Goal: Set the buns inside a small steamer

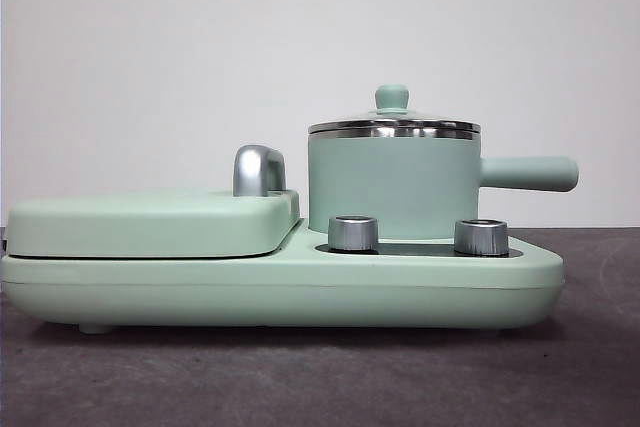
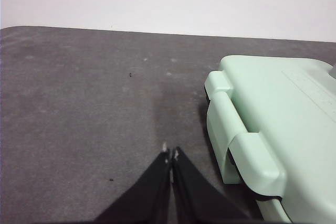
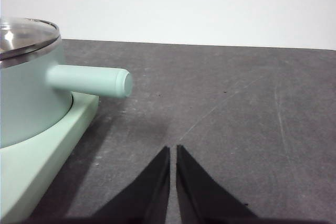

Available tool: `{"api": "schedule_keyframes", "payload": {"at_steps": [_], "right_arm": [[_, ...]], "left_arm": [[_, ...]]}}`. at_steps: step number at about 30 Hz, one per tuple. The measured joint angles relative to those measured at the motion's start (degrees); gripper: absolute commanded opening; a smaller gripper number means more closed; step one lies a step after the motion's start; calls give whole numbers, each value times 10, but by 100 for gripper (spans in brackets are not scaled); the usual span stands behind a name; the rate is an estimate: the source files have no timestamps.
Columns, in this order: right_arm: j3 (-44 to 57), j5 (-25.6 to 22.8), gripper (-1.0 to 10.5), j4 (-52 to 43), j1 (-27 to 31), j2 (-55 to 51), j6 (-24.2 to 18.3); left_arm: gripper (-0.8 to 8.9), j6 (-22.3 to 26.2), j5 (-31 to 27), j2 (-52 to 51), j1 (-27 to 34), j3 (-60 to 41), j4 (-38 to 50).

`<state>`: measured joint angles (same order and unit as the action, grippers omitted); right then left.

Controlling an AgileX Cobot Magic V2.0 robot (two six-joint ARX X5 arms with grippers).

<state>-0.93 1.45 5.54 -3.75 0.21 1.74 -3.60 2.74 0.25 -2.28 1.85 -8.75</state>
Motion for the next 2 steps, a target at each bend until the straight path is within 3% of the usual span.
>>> {"api": "schedule_keyframes", "payload": {"at_steps": [2], "right_arm": [[0,0,19,0,0,0,0]], "left_arm": [[7,0,0,0,0,0,0]]}}
